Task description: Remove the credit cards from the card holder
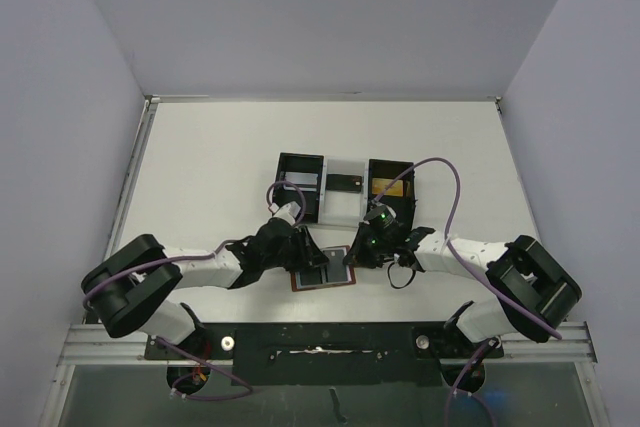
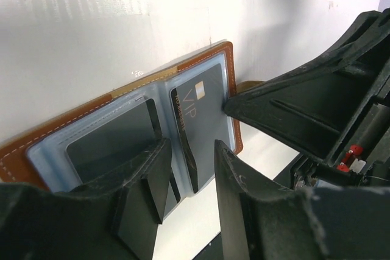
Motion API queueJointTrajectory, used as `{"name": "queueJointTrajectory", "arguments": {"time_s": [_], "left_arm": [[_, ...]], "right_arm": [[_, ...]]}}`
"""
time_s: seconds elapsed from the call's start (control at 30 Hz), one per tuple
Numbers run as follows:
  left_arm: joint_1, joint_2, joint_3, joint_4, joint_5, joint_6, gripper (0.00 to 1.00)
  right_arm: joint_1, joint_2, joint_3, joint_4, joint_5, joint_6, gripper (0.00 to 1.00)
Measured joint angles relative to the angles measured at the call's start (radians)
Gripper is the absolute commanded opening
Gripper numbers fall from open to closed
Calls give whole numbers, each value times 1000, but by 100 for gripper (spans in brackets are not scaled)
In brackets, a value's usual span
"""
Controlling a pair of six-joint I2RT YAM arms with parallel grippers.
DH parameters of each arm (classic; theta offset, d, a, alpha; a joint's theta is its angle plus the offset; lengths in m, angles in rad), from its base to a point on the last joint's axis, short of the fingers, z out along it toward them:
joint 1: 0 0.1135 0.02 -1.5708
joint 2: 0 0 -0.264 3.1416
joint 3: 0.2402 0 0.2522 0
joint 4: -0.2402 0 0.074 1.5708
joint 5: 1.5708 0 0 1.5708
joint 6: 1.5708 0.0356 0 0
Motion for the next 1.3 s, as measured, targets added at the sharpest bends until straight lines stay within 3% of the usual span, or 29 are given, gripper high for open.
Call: {"name": "queueJointTrajectory", "arguments": {"time_s": [0.3, 0.53, 0.83, 1.1, 1.3], "left_arm": [[-2, 51, 9, 36, 10, -34, 31], [-2, 50, 7, 28, 2, -42, 17], [-2, -26, -37, 11, -7, -44, 21], [0, -38, -79, 64, 31, -58, 10], [5, -31, -104, 106, 43, -84, 8]], "right_arm": [[0, 5, -44, 94, -88, 3, 6], [0, 15, -47, 111, -103, 11, 6], [1, 18, -38, 93, -92, 32, 6], [1, 24, -26, 75, -92, 33, 6], [1, 28, -22, 70, -92, 34, 6]]}}
